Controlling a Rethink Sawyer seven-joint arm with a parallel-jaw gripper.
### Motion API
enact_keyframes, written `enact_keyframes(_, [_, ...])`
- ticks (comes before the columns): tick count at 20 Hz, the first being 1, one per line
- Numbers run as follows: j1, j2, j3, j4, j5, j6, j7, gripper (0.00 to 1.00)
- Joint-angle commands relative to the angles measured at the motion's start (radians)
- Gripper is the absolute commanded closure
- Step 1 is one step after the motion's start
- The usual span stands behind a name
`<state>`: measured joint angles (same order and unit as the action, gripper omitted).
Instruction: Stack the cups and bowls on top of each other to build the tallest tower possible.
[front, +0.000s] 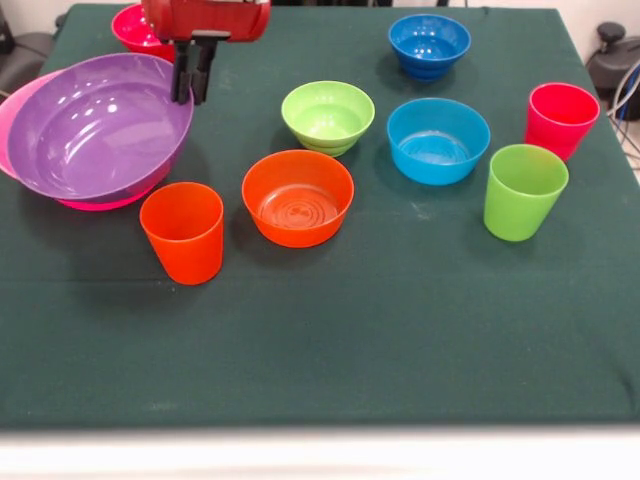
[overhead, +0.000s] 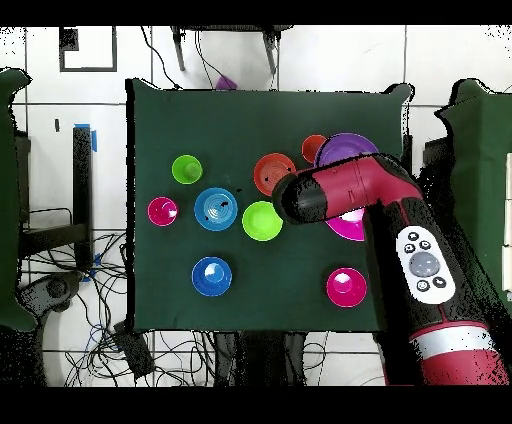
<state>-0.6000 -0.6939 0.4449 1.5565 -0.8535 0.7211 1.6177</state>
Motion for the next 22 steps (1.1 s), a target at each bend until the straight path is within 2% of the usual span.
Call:
enact_keyframes(1, [0.032,-0.021,-0.016,0.045,-0.046,0.104,-0.195,1.00])
enact_keyframes(9, [0.015,-0.047,-0.027,0.107,-0.040,0.083,-0.176,1.00])
enact_keyframes(14, [0.006,-0.049,-0.043,0.130,-0.066,0.052,-0.153,1.00])
enact_keyframes(22, [-0.050,-0.044,-0.035,0.128,-0.110,0.008,-0.211,1.00])
